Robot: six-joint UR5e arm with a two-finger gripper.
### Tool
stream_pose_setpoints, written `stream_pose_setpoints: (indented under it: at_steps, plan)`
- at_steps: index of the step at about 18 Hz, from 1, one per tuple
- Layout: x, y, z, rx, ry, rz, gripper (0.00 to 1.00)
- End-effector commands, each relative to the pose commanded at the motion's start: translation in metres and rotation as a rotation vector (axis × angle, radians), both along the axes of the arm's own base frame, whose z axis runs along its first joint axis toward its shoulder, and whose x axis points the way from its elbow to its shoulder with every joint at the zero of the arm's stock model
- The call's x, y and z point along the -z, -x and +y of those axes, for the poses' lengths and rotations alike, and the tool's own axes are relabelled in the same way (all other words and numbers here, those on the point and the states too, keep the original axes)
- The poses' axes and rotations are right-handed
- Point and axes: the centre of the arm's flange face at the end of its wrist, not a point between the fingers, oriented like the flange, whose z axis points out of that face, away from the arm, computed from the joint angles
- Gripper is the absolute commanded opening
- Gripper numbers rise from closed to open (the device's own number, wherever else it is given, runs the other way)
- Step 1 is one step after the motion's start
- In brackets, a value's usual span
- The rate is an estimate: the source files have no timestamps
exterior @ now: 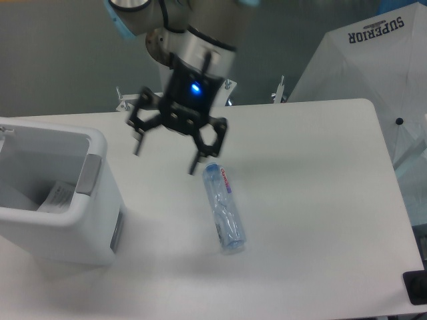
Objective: Place the trash in the trash can
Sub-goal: 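Move the gripper over the clear plastic bottle and lower toward it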
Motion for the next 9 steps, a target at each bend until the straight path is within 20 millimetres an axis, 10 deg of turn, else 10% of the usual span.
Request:
stream_pose_setpoints:
  at_steps: [9]
  plan:
    - [0.099, 0.046, 0.010, -0.050, 0.255, -0.004, 1.00]
